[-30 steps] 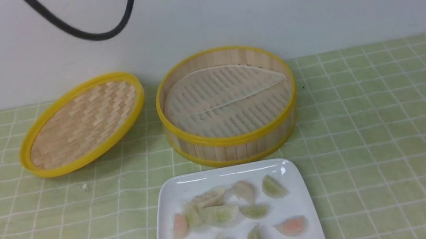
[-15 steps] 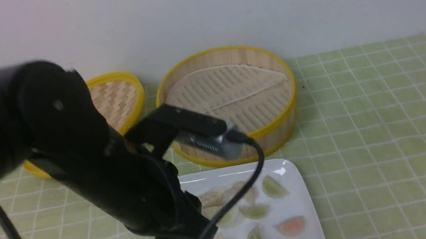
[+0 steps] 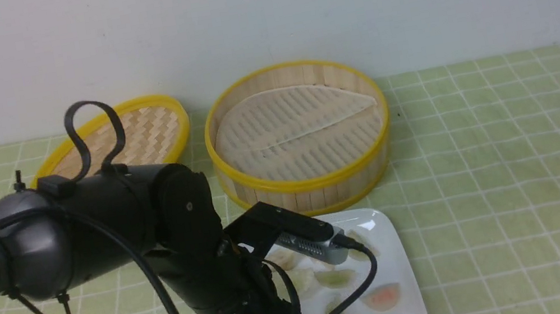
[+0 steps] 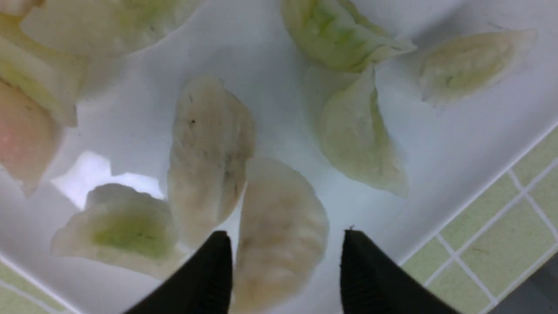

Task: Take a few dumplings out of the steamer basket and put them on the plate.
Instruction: Use the left arm to put the dumpling into the plate

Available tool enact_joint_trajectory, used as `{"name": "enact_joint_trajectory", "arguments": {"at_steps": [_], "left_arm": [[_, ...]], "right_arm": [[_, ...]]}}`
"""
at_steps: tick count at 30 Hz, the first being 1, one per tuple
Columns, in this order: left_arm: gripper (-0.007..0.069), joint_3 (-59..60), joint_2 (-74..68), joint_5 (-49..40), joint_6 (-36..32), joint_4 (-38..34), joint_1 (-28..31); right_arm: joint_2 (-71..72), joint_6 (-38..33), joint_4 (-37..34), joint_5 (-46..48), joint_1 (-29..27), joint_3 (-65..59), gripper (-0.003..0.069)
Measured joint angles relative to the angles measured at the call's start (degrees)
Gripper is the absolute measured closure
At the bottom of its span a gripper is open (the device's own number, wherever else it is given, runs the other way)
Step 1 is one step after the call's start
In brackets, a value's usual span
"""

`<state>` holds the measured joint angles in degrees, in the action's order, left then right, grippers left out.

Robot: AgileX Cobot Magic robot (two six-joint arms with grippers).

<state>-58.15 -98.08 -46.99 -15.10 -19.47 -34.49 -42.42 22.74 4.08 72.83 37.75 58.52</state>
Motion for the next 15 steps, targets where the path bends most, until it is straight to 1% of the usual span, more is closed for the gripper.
{"name": "enact_joint_trajectory", "arguments": {"at_steps": [2, 4, 7, 8, 10, 12, 14, 15], "left_arm": [[0.0194, 0.00, -0.56, 1.29, 0.00, 0.00, 0.00], [0.0162, -0.37, -0.55, 1.47, 0.00, 0.00, 0.00], [0.0162, -1.93, -0.50, 0.20, 0.05, 0.00, 0.00], [0.0190, -3.34, -0.16, -1.22, 0.18, 0.15, 0.00], [0.0272, -5.53, 1.04, -3.49, 0.47, 0.74, 0.00], [0.0391, -7.43, 3.36, -4.83, 0.66, 1.63, 0.00], [0.0488, -8.51, 6.03, -5.22, 1.07, 2.02, 0.12], [0.0554, -9.15, 8.06, -5.13, 1.24, 2.19, 0.25]], "right_arm": [[0.00, 0.00, 0.05, 0.00, 0.00, 0.00, 0.0673], [0.00, 0.00, 0.05, 0.00, 0.00, 0.00, 0.0673], [0.00, 0.00, 0.05, 0.00, 0.00, 0.00, 0.0673], [0.00, 0.00, 0.05, 0.00, 0.00, 0.00, 0.0673], [0.00, -0.06, 0.24, 0.00, 0.00, 0.00, 0.0673], [0.00, -0.16, 0.72, 0.00, 0.00, 0.00, 0.0673], [0.05, -0.24, 1.47, 0.00, 0.00, 0.00, 0.0673], [0.19, -0.24, 1.92, 0.00, 0.00, 0.00, 0.0673]]}}
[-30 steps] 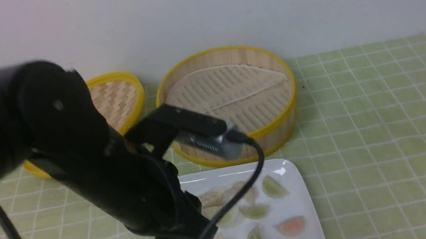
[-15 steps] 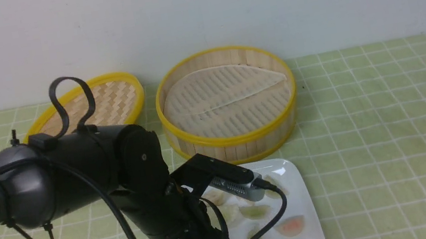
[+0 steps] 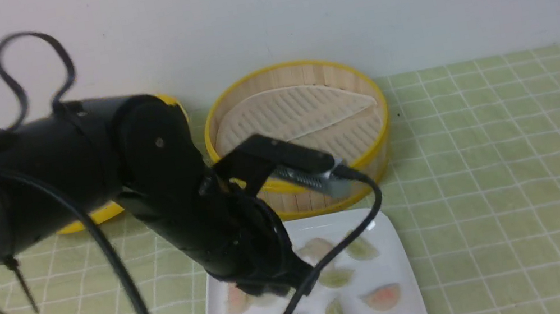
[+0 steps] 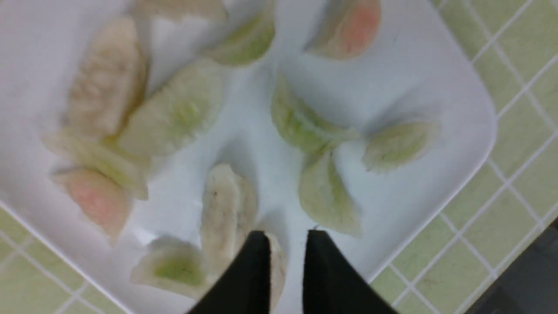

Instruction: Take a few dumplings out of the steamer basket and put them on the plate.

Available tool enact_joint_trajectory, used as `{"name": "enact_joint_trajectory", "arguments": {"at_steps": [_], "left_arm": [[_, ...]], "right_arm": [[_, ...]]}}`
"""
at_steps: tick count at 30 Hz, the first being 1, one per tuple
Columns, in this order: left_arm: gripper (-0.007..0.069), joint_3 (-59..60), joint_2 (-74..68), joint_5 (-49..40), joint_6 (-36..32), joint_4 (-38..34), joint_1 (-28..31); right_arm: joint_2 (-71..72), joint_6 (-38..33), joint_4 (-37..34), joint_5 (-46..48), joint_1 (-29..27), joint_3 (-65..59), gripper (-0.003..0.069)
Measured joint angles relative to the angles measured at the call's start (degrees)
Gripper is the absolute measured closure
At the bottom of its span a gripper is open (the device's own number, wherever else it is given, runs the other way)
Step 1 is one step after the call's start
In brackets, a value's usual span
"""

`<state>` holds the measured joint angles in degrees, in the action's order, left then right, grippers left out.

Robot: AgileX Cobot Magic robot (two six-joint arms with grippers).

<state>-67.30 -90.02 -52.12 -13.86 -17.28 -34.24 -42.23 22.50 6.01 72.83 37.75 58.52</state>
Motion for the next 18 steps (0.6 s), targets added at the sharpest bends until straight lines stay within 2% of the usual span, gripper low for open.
{"name": "enact_joint_trajectory", "arguments": {"at_steps": [2, 7, 11, 18], "left_arm": [[0.0606, -0.27, 5.22, 0.74, 1.27, -0.06, 0.54], [0.0631, 0.06, 17.58, 3.69, 4.20, 1.13, 0.96], [0.0631, 4.23, 28.65, 9.72, 5.01, 2.71, 0.96], [0.0631, 20.77, 48.36, 22.74, 7.00, 7.39, 0.96]], "right_arm": [[0.62, 0.00, 0.33, 0.00, 0.00, 0.00, 0.0673], [4.48, 0.00, 0.82, -0.68, 0.00, -0.36, 0.0673], [12.12, 0.74, 3.46, -7.81, 0.00, -3.78, 0.0673], [31.68, 7.07, 11.08, -26.54, 0.00, -16.08, 0.0673]]}}
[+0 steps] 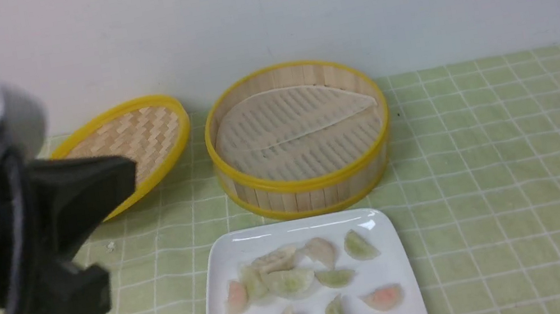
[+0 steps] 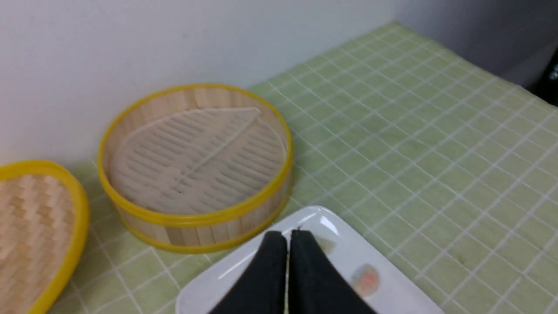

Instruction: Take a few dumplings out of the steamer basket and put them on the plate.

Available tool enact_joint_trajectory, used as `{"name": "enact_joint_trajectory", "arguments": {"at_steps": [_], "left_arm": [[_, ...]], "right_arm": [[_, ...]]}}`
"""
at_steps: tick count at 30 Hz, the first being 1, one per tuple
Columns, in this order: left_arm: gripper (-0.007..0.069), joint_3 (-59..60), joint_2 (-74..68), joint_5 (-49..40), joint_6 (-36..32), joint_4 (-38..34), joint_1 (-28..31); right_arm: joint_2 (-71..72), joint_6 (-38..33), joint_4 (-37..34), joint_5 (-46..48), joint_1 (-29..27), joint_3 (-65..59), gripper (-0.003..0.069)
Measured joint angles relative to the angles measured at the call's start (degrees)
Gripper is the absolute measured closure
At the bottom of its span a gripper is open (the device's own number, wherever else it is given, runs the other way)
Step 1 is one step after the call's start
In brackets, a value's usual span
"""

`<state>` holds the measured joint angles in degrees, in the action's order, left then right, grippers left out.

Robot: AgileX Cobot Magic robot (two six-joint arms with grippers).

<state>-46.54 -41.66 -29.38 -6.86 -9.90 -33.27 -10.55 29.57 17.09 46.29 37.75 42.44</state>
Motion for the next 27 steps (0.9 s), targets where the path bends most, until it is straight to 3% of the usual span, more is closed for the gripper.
{"name": "enact_joint_trajectory", "arguments": {"at_steps": [7, 11, 27], "left_arm": [[0.0631, 14.04, 12.61, 9.40, 4.24, 0.87, 0.11], [0.0631, 18.77, 13.73, 13.20, 7.94, 0.80, 0.11], [0.0631, 19.68, 13.68, 15.19, 9.70, 0.70, 0.11]], "right_arm": [[11.69, 0.53, 3.29, -17.78, 0.00, -9.13, 0.0673], [11.69, 0.63, 3.48, -21.81, 0.00, -10.15, 0.0673], [11.69, 0.65, 3.41, -22.32, 0.00, -10.17, 0.0673]]}}
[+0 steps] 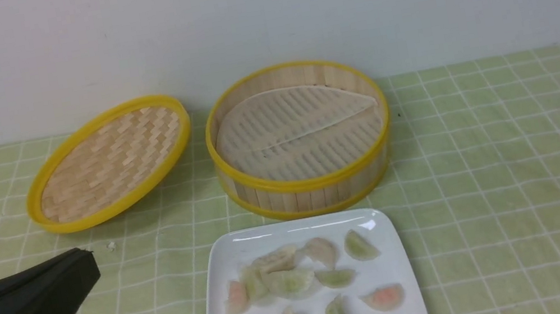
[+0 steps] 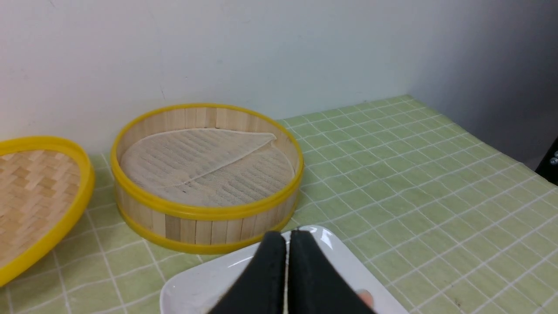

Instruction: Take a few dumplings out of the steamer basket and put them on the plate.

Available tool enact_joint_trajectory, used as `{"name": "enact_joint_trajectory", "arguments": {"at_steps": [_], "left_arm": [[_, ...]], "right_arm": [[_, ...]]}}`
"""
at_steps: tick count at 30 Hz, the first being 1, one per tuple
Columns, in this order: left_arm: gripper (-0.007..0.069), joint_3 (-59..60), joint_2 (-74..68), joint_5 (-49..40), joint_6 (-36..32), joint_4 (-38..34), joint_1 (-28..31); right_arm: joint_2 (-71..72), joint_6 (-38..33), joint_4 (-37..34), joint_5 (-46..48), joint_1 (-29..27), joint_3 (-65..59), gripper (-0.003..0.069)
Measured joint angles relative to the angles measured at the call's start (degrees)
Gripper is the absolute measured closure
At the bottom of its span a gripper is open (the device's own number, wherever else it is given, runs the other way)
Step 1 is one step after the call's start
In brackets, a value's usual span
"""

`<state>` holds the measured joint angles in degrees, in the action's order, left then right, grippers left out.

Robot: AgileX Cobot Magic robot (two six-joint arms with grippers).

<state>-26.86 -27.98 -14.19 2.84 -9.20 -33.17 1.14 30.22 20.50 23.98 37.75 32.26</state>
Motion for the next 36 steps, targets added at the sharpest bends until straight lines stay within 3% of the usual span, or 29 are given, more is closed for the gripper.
{"name": "enact_joint_trajectory", "arguments": {"at_steps": [21, 27, 30, 36], "left_arm": [[0.0631, 0.00, 0.00, 0.00, 0.05, 0.28, 0.00], [0.0631, 0.94, 0.39, -0.39, 0.05, 7.72, 0.73], [0.0631, 3.93, 2.29, -0.39, 0.05, 9.20, 3.63], [0.0631, 18.27, 14.95, -0.26, -3.26, 5.66, 16.80]], "right_arm": [[0.00, 0.00, 0.05, 0.00, 0.00, -0.07, 0.0673], [0.00, 0.00, 0.05, 0.00, 0.00, -0.07, 0.0673], [0.00, 0.00, 0.05, 0.00, 0.00, -0.07, 0.0673], [0.00, 0.00, 0.05, 0.00, 0.00, -0.07, 0.0673]]}}
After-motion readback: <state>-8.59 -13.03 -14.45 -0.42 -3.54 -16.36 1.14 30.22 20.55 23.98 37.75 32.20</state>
